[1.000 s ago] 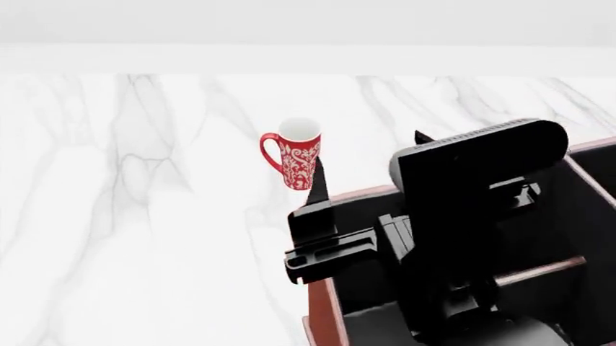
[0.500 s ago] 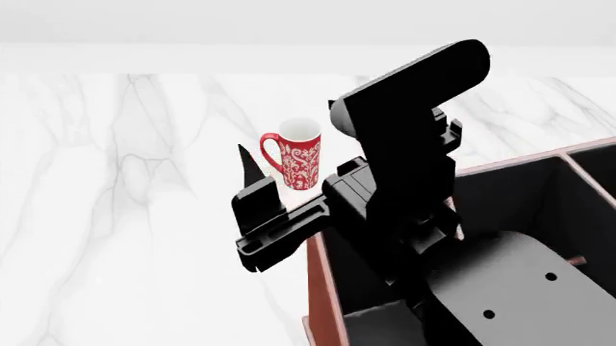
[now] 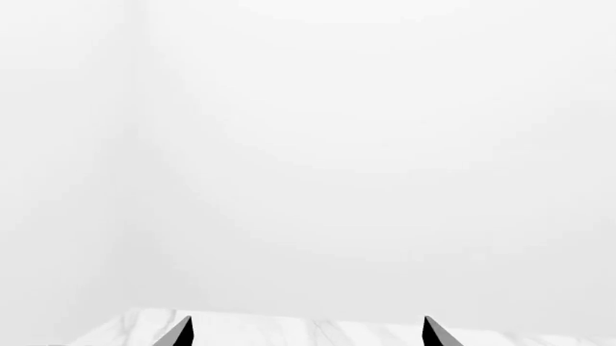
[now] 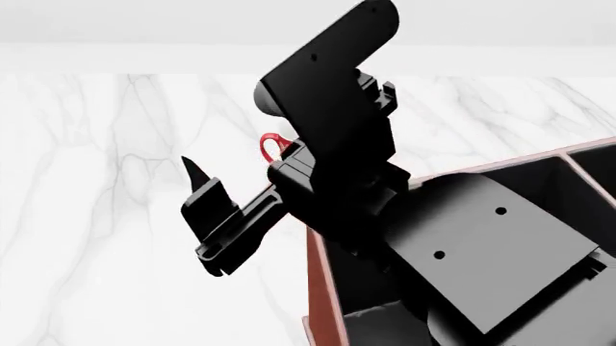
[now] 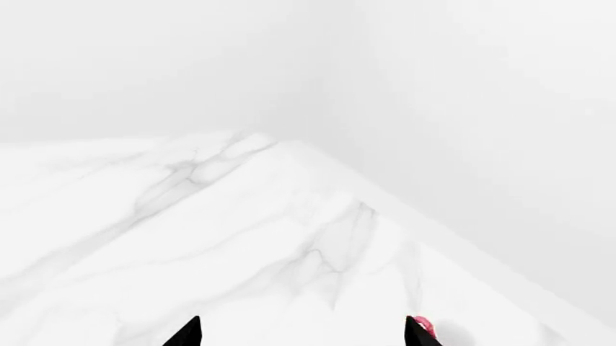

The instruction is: Pick up the book and place it in the left compartment of the caddy.

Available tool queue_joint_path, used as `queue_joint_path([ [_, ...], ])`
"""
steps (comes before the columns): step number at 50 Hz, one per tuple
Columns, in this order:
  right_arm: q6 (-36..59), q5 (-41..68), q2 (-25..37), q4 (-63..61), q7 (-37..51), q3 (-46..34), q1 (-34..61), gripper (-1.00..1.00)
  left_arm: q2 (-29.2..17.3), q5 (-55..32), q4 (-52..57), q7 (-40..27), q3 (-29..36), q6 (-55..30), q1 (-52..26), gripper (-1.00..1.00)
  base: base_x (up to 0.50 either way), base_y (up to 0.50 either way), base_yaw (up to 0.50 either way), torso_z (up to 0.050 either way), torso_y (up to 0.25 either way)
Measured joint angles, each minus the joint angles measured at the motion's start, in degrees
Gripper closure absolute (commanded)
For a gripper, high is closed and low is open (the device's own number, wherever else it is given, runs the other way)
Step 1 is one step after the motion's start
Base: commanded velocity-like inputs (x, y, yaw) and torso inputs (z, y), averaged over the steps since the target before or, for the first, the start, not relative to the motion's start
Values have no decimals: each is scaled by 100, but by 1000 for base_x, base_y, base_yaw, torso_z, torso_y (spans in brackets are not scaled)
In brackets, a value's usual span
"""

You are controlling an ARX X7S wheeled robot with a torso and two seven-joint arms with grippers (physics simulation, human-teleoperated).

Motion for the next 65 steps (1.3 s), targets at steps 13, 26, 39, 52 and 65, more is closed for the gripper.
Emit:
queue_joint_path([
  [13, 31, 164, 66, 22, -474, -470, 319, -100, -28, -70, -77, -11, -98, 38, 2, -100, 0, 0, 0, 0, 0],
  [26, -267, 132, 127, 512, -1170, -1039, 584, -100, -22, -77, -85, -3, -138, 92, 52, -100, 0, 0, 0, 0, 0],
  [39, -550, 90, 182, 1010, -1832, -1495, 764, -100, -44, -125, -24, -16, -208, 127, 130, -100, 0, 0, 0, 0, 0],
  [52, -561, 260, 216, 1181, -2233, -1668, 843, -100, -14, -54, -33, 25, -175, 204, 188, -100, 0, 0, 0, 0, 0],
  [65, -540, 352, 155, 1454, -2490, -1837, 909, -100, -48, -88, -42, 0, -169, 207, 170, -100, 0, 0, 0, 0, 0],
])
